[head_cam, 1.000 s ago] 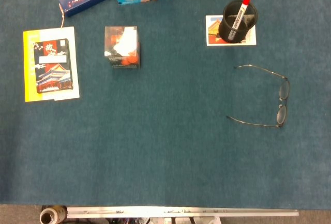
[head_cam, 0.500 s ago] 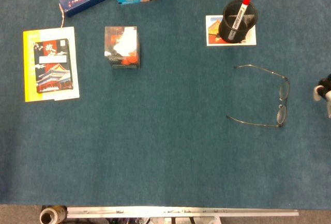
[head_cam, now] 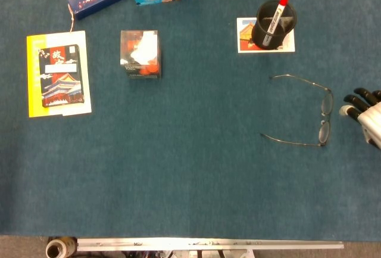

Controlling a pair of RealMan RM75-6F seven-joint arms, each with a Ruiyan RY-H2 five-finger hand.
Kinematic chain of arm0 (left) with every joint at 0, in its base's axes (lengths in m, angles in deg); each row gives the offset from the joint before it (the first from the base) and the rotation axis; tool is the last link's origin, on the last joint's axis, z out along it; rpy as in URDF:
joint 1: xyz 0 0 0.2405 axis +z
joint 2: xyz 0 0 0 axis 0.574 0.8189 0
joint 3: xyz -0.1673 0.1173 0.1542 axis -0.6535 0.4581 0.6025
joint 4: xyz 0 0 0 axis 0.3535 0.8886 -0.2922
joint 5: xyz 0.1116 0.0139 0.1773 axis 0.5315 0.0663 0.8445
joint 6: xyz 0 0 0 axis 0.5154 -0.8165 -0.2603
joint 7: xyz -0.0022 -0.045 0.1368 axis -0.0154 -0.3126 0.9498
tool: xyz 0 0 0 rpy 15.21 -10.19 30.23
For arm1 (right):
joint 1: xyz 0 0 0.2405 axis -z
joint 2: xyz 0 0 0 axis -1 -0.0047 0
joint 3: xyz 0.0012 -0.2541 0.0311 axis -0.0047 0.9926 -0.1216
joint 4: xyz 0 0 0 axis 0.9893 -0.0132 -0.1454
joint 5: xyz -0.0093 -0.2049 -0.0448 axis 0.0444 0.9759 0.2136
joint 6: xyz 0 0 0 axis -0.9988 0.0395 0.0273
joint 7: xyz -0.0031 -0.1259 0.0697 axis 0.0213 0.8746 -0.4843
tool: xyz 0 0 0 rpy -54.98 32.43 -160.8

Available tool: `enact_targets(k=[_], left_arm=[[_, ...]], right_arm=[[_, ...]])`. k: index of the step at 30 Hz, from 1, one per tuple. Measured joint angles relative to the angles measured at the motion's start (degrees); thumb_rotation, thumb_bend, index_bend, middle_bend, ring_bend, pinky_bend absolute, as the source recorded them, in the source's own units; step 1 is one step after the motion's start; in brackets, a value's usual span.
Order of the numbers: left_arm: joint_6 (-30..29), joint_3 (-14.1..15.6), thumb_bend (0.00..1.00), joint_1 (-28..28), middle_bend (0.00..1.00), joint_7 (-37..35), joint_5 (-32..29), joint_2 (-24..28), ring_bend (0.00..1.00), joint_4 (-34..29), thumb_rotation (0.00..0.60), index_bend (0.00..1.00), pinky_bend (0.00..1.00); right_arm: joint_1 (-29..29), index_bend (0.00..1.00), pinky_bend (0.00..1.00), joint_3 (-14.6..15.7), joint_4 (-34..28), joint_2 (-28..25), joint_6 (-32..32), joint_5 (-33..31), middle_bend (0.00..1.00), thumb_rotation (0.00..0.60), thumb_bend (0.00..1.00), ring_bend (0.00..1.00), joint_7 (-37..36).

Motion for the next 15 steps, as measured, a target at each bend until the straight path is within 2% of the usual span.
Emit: enact_targets(k=[15], left_arm=[[0.33, 0.11, 0.52, 0.02, 0.52, 0.25, -0.04, 0.09, 0.5, -0.3, 0.6, 0.45, 0.63]], right_arm=[[-2.53, 0.33, 0.28, 1.47, 2.92, 2.55, 3.49, 0.56, 0.24, 0.6, 1.0, 0.15, -2.17]])
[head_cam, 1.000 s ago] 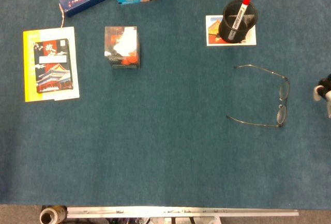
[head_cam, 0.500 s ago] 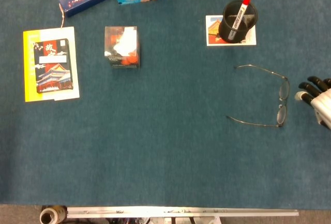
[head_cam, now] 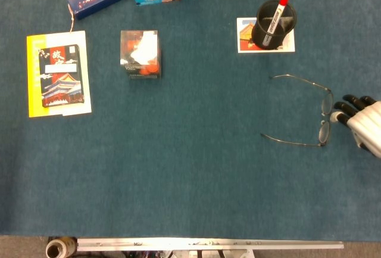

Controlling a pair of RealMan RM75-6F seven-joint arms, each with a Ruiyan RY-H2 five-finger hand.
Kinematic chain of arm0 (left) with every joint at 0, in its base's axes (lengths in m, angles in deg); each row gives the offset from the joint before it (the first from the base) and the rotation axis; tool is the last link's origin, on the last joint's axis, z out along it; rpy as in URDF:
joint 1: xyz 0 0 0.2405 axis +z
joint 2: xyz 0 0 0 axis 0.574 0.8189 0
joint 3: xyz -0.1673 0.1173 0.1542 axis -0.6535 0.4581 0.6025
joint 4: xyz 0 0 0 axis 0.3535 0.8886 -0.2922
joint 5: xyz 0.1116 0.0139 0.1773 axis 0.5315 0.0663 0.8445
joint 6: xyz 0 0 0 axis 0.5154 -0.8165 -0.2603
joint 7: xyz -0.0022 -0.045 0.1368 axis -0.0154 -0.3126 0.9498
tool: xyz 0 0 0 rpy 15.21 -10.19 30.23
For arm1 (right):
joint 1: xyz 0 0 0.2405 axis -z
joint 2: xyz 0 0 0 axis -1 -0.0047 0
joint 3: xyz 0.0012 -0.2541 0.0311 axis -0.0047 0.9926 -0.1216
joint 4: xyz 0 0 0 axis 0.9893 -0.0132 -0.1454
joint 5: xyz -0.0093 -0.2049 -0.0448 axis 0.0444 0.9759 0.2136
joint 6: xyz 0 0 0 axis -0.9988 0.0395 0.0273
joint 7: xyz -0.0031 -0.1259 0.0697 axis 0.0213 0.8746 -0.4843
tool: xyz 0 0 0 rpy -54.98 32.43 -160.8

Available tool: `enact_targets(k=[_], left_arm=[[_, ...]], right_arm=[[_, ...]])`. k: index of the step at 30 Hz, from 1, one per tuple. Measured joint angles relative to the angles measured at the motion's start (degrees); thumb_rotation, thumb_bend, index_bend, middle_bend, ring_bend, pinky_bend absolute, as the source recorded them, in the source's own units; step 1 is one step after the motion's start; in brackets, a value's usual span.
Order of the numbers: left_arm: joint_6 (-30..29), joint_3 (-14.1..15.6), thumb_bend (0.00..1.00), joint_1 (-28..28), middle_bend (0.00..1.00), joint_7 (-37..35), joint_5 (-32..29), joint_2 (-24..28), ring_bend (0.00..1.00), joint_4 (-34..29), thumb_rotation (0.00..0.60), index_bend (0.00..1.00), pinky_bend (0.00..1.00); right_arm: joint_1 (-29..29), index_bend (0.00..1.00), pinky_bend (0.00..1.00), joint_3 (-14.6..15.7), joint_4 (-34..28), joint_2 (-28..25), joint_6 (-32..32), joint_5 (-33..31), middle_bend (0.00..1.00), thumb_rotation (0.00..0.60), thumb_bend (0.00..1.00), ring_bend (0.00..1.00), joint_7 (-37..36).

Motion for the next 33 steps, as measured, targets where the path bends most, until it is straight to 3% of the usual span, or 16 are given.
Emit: enact_targets(k=[33], left_arm=[[-0.43, 0.09, 0.52, 0.32, 0.52, -0.24, 0.42, 0.42, 0.5, -0.65, 0.6, 0.45, 0.63]], right_arm=[[-3.33, 0.33, 0.28, 1.18, 3.43, 4.02, 2.33, -0.6, 0.24, 0.6, 1.0, 0.15, -1.71]])
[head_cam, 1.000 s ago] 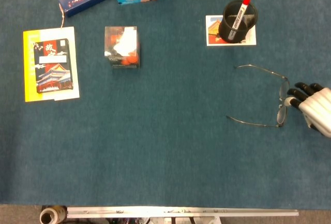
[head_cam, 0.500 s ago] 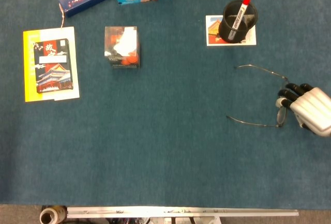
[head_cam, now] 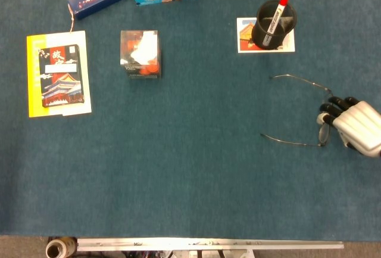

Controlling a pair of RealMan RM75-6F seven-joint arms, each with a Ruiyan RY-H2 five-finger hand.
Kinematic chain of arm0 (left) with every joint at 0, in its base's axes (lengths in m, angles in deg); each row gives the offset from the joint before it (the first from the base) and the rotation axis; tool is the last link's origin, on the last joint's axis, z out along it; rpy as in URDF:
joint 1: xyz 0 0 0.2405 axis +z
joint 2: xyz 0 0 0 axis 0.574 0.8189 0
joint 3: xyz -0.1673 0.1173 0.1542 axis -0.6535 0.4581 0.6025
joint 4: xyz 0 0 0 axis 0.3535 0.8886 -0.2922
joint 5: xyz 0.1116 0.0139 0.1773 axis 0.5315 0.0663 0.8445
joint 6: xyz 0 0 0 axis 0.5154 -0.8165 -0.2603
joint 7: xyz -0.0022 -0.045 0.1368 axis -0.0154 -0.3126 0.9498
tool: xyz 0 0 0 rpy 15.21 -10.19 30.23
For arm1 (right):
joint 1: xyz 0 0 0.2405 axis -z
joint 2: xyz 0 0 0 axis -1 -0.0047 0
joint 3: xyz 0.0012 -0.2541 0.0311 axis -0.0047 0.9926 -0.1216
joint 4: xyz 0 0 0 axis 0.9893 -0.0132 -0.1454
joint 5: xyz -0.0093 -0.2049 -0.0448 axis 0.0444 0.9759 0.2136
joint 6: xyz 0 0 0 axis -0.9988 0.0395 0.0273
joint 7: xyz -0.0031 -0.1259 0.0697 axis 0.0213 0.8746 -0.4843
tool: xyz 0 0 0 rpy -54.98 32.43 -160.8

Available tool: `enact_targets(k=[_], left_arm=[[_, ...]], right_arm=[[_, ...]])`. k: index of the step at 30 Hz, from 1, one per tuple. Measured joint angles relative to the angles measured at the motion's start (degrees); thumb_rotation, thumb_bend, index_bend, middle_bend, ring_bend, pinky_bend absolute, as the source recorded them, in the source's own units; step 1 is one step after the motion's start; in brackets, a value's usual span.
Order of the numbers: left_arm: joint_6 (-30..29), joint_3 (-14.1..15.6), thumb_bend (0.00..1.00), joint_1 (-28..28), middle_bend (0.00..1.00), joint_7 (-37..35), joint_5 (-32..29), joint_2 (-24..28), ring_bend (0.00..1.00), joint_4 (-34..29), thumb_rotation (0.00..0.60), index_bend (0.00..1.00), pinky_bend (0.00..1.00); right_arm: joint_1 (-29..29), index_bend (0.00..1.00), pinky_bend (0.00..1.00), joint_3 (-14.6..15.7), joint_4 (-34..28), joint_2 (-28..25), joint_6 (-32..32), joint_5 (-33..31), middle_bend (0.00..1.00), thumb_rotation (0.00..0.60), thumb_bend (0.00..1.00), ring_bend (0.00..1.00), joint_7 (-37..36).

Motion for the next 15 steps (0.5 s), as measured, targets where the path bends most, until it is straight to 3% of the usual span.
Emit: enact_targets(k=[15], left_arm=[[-0.08, -0.18, 0.52, 0.1, 0.52, 0.15, -0.29, 0.11, 0.5, -0.08, 0.6, 0.45, 0.63]], right_arm=[[0.53, 0.33, 0.28, 0.8, -0.79, -1.35, 0.1, -1.8, 0.24, 0.6, 1.0, 0.15, 1.48]])
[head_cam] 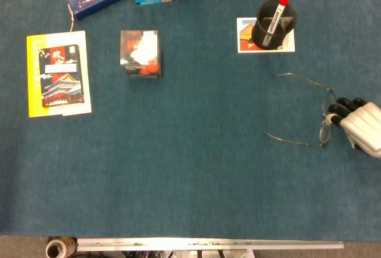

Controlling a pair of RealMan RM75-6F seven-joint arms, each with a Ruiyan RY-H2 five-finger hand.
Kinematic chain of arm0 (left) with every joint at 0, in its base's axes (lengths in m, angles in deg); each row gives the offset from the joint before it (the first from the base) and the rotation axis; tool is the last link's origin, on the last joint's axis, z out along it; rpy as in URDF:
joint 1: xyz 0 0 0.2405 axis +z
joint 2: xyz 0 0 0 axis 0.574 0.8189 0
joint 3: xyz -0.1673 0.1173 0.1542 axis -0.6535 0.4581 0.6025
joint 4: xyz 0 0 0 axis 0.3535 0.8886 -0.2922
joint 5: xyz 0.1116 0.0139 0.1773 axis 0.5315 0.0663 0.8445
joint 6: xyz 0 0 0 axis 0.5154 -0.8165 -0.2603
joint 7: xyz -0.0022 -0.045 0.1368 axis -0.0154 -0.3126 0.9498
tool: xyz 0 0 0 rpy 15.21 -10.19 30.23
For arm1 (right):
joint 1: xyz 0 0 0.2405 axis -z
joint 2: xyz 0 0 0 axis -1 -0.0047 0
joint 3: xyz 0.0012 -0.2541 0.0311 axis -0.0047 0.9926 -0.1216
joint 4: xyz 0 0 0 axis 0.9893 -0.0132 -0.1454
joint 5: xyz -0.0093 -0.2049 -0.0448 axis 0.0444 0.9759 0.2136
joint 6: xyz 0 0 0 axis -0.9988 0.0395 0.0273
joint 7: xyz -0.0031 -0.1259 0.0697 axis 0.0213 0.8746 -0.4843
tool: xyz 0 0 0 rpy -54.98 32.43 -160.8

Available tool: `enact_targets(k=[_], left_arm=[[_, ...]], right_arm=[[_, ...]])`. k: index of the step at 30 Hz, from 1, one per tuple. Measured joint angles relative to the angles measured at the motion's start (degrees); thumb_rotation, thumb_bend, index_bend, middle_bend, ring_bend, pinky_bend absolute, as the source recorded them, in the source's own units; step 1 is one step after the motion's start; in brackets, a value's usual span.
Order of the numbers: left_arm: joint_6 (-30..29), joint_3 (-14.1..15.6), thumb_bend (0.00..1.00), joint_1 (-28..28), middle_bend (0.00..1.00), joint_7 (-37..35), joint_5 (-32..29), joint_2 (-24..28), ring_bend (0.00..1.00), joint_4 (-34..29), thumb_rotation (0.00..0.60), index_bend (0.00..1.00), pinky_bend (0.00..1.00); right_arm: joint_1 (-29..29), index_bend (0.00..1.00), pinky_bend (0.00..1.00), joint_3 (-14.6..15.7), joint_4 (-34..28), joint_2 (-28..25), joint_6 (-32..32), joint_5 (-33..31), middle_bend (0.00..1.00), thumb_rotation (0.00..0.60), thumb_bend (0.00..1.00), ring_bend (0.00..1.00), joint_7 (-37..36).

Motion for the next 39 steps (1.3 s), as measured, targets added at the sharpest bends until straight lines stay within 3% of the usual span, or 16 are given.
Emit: enact_targets(k=[24, 39], left_arm=[[0.91, 0.22, 0.52, -0.18, 0.52, 1.35, -0.46, -0.38, 0.5, 0.25, 0.6, 0.45, 0.63], [1.33, 0.45, 0.52, -0.07, 0.52, 1.99, -0.92, -0.49, 0.5, 0.19, 0.6, 0.45, 0.63]], right_arm=[[2.77, 0.33, 0.28, 1.81, -2.6, -2.85, -0.74, -2.9, 0.24, 0.6, 1.0, 0.15, 3.38], [3.58, 0.33, 0.27, 2.07, -4.3, -3.98, -3.34, -0.6, 0.24, 0.6, 1.0, 0.15, 1.98]])
